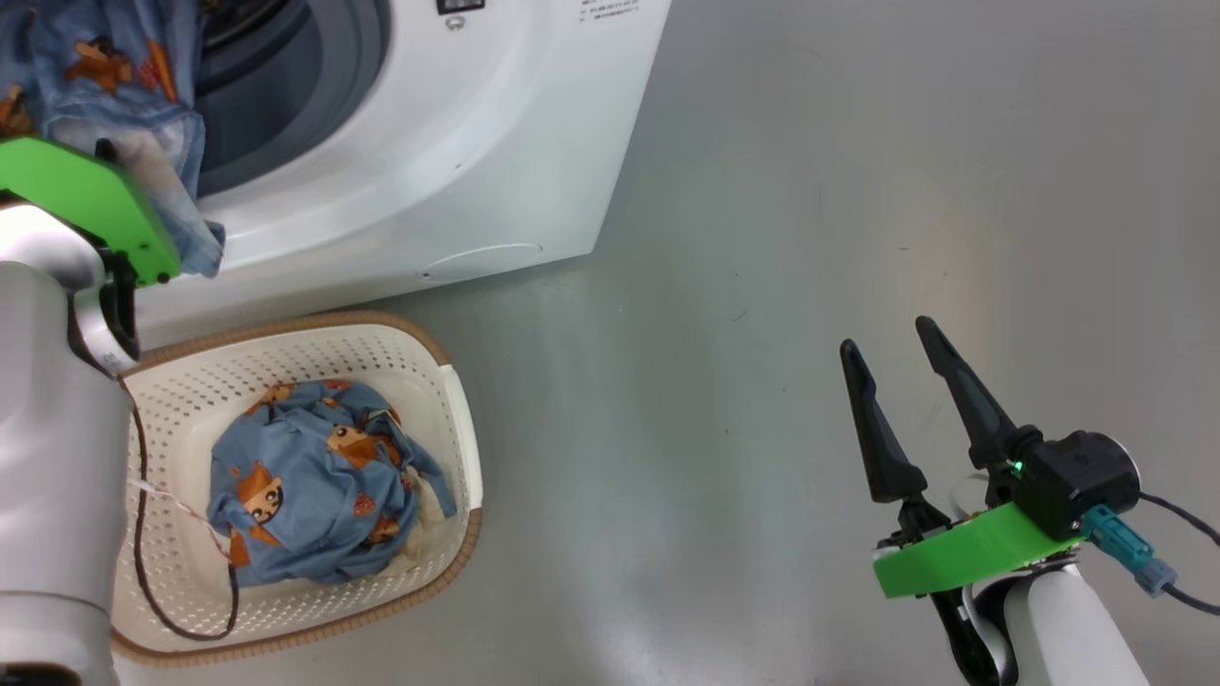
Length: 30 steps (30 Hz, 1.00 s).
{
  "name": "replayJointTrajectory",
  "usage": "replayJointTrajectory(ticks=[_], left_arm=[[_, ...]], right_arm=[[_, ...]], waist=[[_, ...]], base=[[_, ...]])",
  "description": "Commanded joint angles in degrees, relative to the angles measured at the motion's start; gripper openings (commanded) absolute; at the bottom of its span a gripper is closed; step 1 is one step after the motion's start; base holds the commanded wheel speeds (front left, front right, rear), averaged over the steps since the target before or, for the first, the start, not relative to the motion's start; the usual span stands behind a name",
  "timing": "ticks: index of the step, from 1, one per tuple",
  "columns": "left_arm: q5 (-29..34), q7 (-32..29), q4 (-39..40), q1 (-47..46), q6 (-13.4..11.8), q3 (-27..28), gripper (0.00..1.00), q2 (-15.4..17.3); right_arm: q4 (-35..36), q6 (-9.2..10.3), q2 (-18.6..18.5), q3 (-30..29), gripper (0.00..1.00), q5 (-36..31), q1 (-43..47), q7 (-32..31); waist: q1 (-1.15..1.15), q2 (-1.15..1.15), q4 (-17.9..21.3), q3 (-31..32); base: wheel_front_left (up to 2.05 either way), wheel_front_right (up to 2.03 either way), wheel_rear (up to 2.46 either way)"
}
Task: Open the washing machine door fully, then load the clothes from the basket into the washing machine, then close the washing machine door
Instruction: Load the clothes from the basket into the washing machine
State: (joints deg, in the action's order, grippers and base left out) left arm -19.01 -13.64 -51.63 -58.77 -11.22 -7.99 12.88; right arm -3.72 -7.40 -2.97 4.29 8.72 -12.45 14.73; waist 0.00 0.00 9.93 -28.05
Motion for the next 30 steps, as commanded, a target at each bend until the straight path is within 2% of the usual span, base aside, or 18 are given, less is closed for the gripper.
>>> replayJointTrajectory(ticks=[1, 15, 16, 17, 19, 20, 21, 30], left_arm=[[0.1, 0.6, 0.1, -1.8, 0.5, 0.8, 1.00, 2.9], [0.8, 3.8, -11.5, -7.7, 1.4, -1.1, 1.00, 4.1], [0.7, 4.0, -12.1, -8.0, 1.5, -1.1, 0.89, 4.0], [0.6, 4.3, -12.7, -8.3, 1.6, -1.1, 0.66, 4.0], [0.6, 4.8, -13.6, -8.9, 1.8, -1.4, 0.32, 3.9], [0.7, 5.1, -14.0, -9.2, 1.9, -1.6, 0.11, 3.9], [0.8, 5.6, -14.3, -9.4, 2.0, -1.7, 0.00, 3.9], [0.3, 10.6, -16.1, -11.6, 2.0, -2.0, 0.00, 3.6]], right_arm=[[1.4, -0.09, 0.1, 1.2, 1.00, -1.1, 1.7, 0.3], [1.7, -0.09, -0.1, 1.8, 1.00, -1.0, 1.6, 0.3], [1.8, -0.09, -0.1, 1.8, 1.00, -1.0, 1.6, 0.3], [1.8, -0.09, -0.1, 1.8, 1.00, -1.0, 1.5, 0.3], [1.8, -0.09, -0.1, 1.7, 1.00, -1.1, 1.5, 0.3], [1.8, -0.09, -0.1, 1.7, 1.00, -1.1, 1.5, 0.3], [1.8, -0.09, -0.1, 1.6, 1.00, -1.1, 1.5, 0.3], [1.7, -0.09, 0.0, 1.8, 1.00, -1.0, 1.2, 0.3]], waist=[[0.00, 0.00, 0.2, -0.2], [0.00, 0.00, 2.1, -2.3], [0.00, 0.00, 2.1, -2.4], [0.00, 0.00, 2.2, -2.5], [0.00, 0.00, 2.3, -2.6], [0.00, 0.00, 2.3, -2.7], [0.00, 0.00, 2.3, -2.8], [0.00, 0.00, 2.1, -2.7]], base=[[0.00, 0.00, 0.00], [0.00, 0.00, 0.00], [0.00, 0.00, 0.00], [0.00, 0.00, 0.00], [0.00, 0.00, 0.00], [0.00, 0.00, 0.00], [0.00, 0.00, 0.00], [0.00, 0.00, 0.00]])
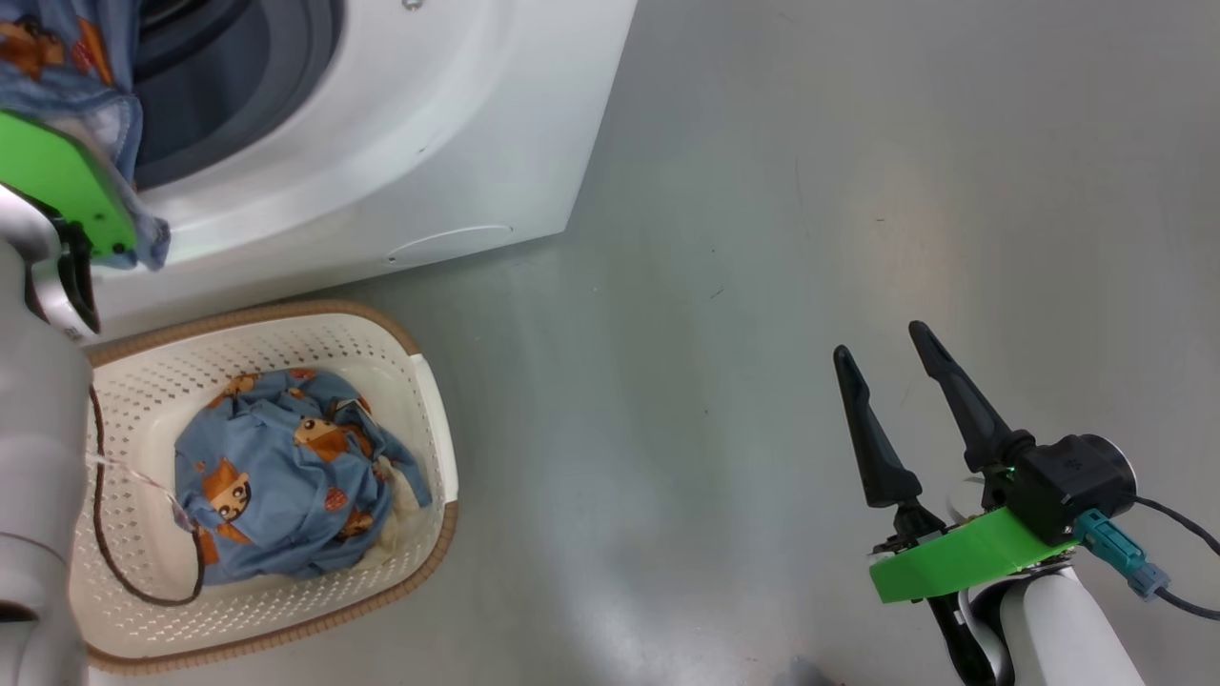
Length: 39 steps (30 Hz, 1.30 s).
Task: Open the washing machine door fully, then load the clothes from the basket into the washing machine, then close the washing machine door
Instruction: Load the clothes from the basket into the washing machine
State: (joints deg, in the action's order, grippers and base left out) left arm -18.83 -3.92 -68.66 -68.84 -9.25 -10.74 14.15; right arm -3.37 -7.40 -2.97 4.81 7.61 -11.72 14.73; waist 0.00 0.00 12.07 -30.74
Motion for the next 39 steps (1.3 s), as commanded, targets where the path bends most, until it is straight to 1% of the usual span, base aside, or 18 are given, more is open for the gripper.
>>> replayJointTrajectory(ticks=[1, 8, 14, 19, 26, 34, 38, 39], left_arm=[[0.1, 1.9, 1.0, -1.8, 0.0, 0.7, 0.00, 2.3], [-1.5, 9.0, 0.9, -3.4, -0.5, 2.2, 0.00, 2.6], [-3.1, 13.8, 0.4, -4.2, -0.1, 3.6, 0.00, 2.6], [-4.3, 17.1, 0.7, -5.8, 0.9, 4.6, 0.00, 3.1], [-4.7, 18.7, 2.1, -8.9, 2.2, 5.5, 0.00, 5.7], [-4.9, 18.9, 4.0, -12.1, 2.5, 7.2, 0.00, 9.2], [-4.6, 18.9, 5.0, -13.5, 2.8, 7.6, 0.00, 10.0], [-4.5, 18.9, 5.3, -13.7, 3.3, 7.5, 0.00, 10.0]], right_arm=[[1.4, -0.09, 0.0, 1.3, 1.00, 0.1, 0.5, 0.3], [1.3, -0.09, 0.1, 2.0, 1.00, 0.4, 0.5, 0.3], [1.2, -0.09, 0.1, 2.6, 1.00, 0.9, 0.6, 0.3], [1.1, -0.09, 0.1, 3.7, 1.00, 2.0, 0.6, 0.3], [1.1, -0.09, 0.1, 4.8, 1.00, 3.0, 1.3, 0.3], [1.6, -0.09, 0.1, 5.6, 1.00, 3.9, 2.1, 0.3], [1.9, -0.09, 0.1, 5.7, 1.00, 4.4, 2.0, 0.3], [2.0, -0.09, 0.1, 5.7, 1.00, 4.5, 2.0, 0.3]], waist=[[0.00, 0.00, 0.0, 0.0], [0.00, 0.00, 0.8, -0.3], [0.00, 0.00, 2.1, -0.6], [0.00, 0.00, 3.8, -1.2], [0.00, 0.00, 6.5, -2.7], [0.00, 0.00, 8.8, -5.9], [0.00, 0.00, 9.5, -7.3], [0.00, 0.00, 9.6, -7.5]], base=[[0.00, 0.00, 0.00], [0.00, 0.00, 0.00], [0.00, 0.00, 0.00], [0.00, 0.00, 0.00], [0.00, 0.00, 0.00], [0.00, 0.00, 0.00], [0.00, 0.00, 0.00], [0.00, 0.00, 0.00]])
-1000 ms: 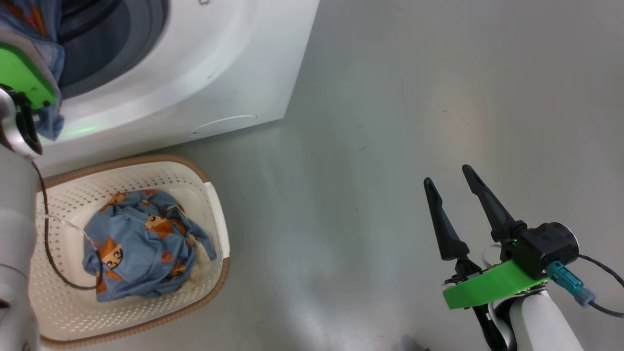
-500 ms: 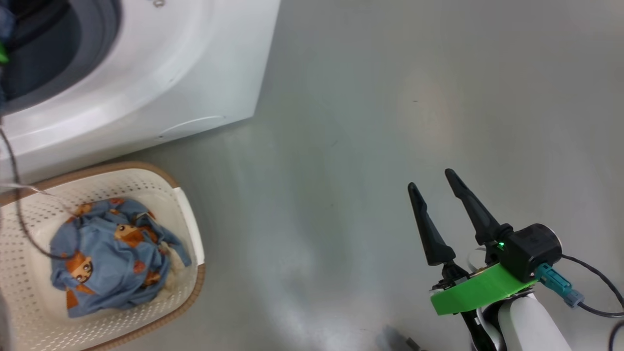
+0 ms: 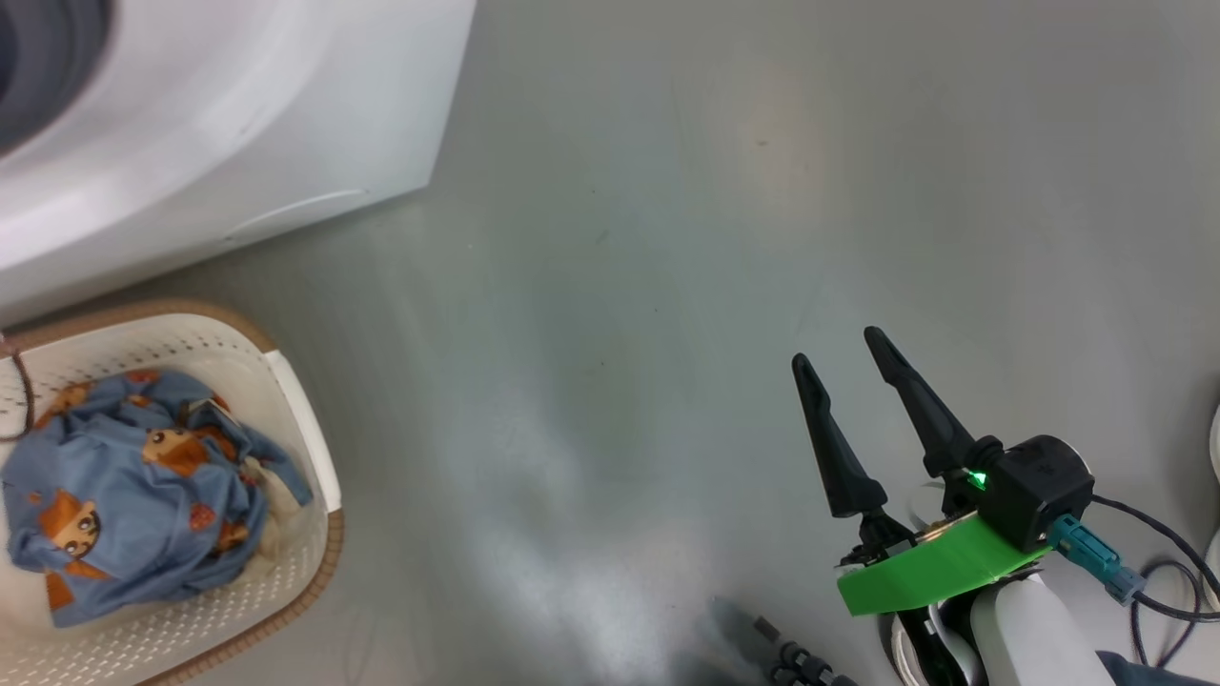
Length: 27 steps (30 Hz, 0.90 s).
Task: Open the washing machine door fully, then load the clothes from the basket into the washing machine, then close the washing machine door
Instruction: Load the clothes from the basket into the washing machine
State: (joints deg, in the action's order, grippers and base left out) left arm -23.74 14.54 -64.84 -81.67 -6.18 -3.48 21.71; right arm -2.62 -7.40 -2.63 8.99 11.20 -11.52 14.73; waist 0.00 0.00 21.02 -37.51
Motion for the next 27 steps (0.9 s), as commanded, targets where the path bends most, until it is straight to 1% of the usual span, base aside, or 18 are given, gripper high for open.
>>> replayJointTrajectory(ticks=[1, 5, 8, 14, 16, 23, 24, 26, 27], left_arm=[[0.7, 0.4, 2.0, -1.2, 0.7, 0.0, 0.00, 2.6], [1.5, 0.4, 5.0, -2.4, 0.4, 0.8, 0.00, 3.2], [2.2, 0.5, 9.5, -2.8, 0.4, 2.1, 0.00, 3.5], [4.3, 0.5, 17.0, -1.4, -0.7, 5.9, 0.00, 3.7], [4.5, 0.5, 16.3, -0.8, -0.5, 6.7, 0.00, 3.4], [6.6, 0.5, 13.3, -0.9, 0.1, 6.9, 0.00, 3.7], [7.0, 0.5, 12.4, -1.0, 0.2, 6.7, 0.13, 3.7], [7.6, 0.5, 9.2, -1.3, 0.6, 5.9, 0.48, 3.3], [7.8, 0.5, 7.9, -1.8, 1.0, 5.5, 0.86, 3.3]], right_arm=[[1.4, -0.09, -0.3, 1.5, 1.00, 1.0, 1.7, 0.3], [2.1, -0.09, -0.2, 1.7, 1.00, 1.7, 1.1, 0.3], [2.5, -0.09, -0.2, 1.9, 1.00, 2.2, 0.4, 0.3], [2.6, -0.09, -0.2, 2.0, 1.00, 2.8, 0.0, 0.3], [2.5, -0.09, -0.2, 2.2, 1.00, 2.9, 0.0, 0.3], [2.1, -0.09, -0.2, 3.0, 1.00, 3.1, 0.6, 0.3], [2.0, -0.09, -0.2, 3.2, 1.00, 3.0, 0.7, 0.3], [1.9, -0.09, -0.2, 3.2, 1.00, 2.7, 1.1, 0.3], [1.8, -0.09, -0.2, 3.1, 1.00, 2.6, 1.3, 0.3]], waist=[[0.00, 0.00, 0.7, -1.1], [0.00, 0.00, 1.0, -2.7], [0.00, 0.00, 1.1, -3.7], [0.00, 0.00, 1.5, -4.7], [0.00, 0.00, 1.6, -4.7], [0.00, 0.00, 2.4, -4.0], [0.00, 0.00, 2.6, -3.8], [0.00, 0.00, 2.7, -3.5], [0.00, 0.00, 2.8, -3.3]], base=[[0.00, 0.00, 0.00], [0.00, 0.00, 0.00], [0.00, 0.00, 0.00], [0.00, 0.00, 0.00], [0.00, 0.00, 0.00], [0.00, 0.00, 0.00], [0.00, 0.00, 0.00], [0.00, 0.00, 0.00], [0.00, 0.00, 0.00]])
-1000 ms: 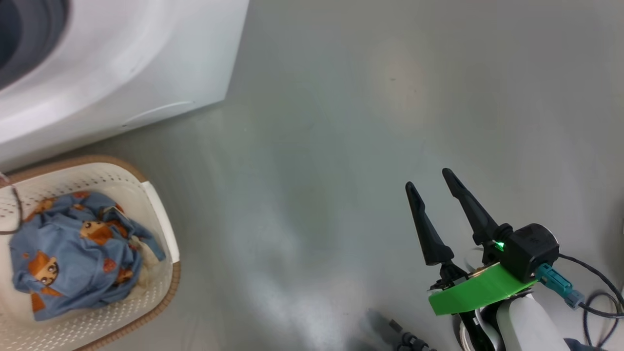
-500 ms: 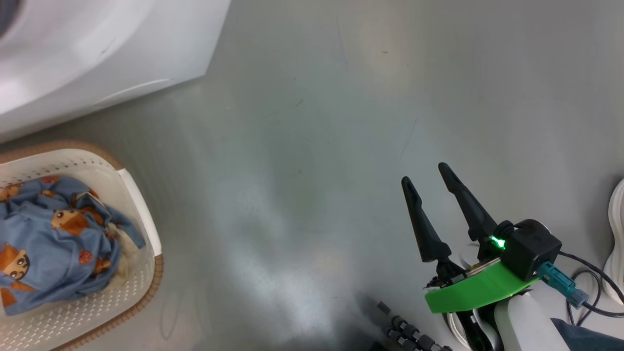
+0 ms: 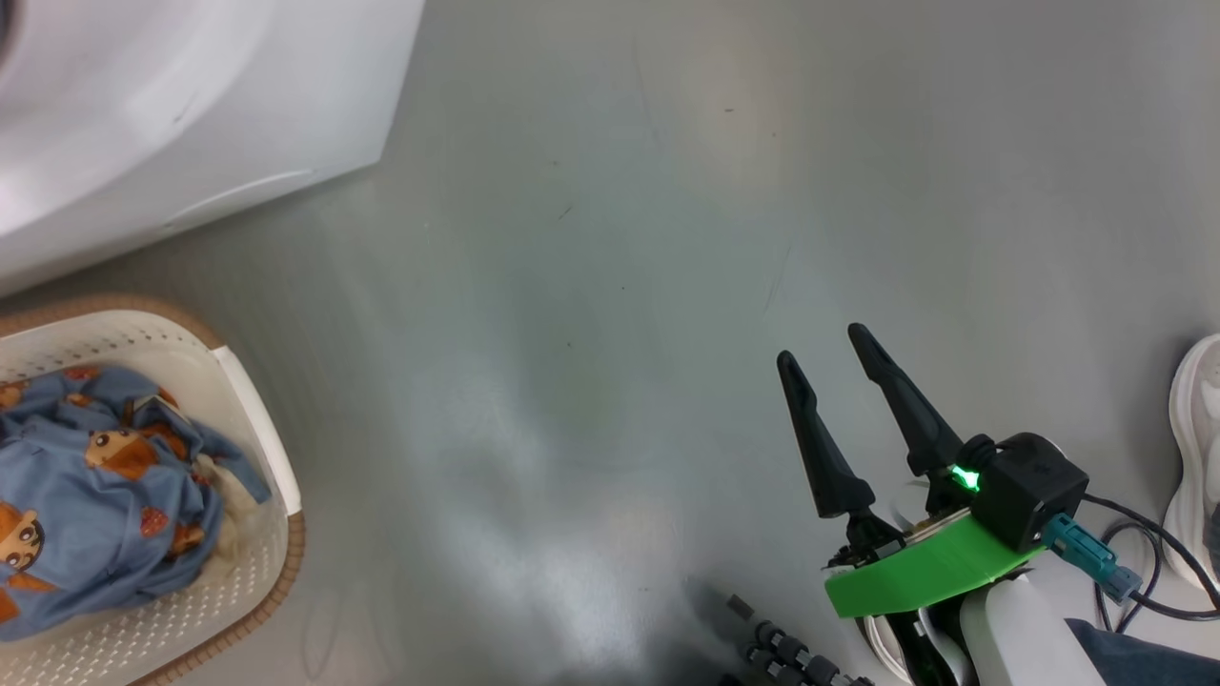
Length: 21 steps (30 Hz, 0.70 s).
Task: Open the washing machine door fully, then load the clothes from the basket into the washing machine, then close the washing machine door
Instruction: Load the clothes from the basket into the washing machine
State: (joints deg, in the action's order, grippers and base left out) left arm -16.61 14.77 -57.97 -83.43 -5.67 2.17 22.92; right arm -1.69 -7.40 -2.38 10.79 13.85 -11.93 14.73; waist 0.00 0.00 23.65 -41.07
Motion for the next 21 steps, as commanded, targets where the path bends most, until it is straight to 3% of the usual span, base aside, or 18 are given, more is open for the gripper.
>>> replayJointTrajectory(ticks=[1, 9, 14, 21], left_arm=[[0.6, 0.2, -0.4, -0.4, 0.7, -0.4, 1.00, 1.9], [-0.4, -0.7, -9.9, -3.9, 2.2, -1.2, 1.00, 0.0], [-0.5, -1.1, -12.8, -4.3, 0.4, -1.6, 1.00, -1.1], [-1.4, -0.4, -14.0, -1.8, -0.1, -1.6, 1.00, -3.2]], right_arm=[[0.8, -0.09, -0.5, 1.2, 1.00, -0.2, 1.9, 0.3], [0.3, -0.09, -0.5, 0.1, 1.00, -0.4, 2.8, 0.3], [-0.2, -0.09, -0.5, 0.2, 1.00, -0.5, 2.8, 0.3], [-0.6, -0.09, -0.5, -0.8, 1.00, -1.0, 2.5, 0.3]], waist=[[0.00, 0.00, 0.3, 0.4], [0.00, 0.00, -0.5, 2.2], [0.00, 0.00, -2.1, 3.6], [0.00, 0.00, -4.5, 6.1]], base=[[0.00, 0.00, 0.00], [0.00, 0.00, 0.00], [0.00, 0.00, 0.00], [0.00, 0.00, 0.00]])
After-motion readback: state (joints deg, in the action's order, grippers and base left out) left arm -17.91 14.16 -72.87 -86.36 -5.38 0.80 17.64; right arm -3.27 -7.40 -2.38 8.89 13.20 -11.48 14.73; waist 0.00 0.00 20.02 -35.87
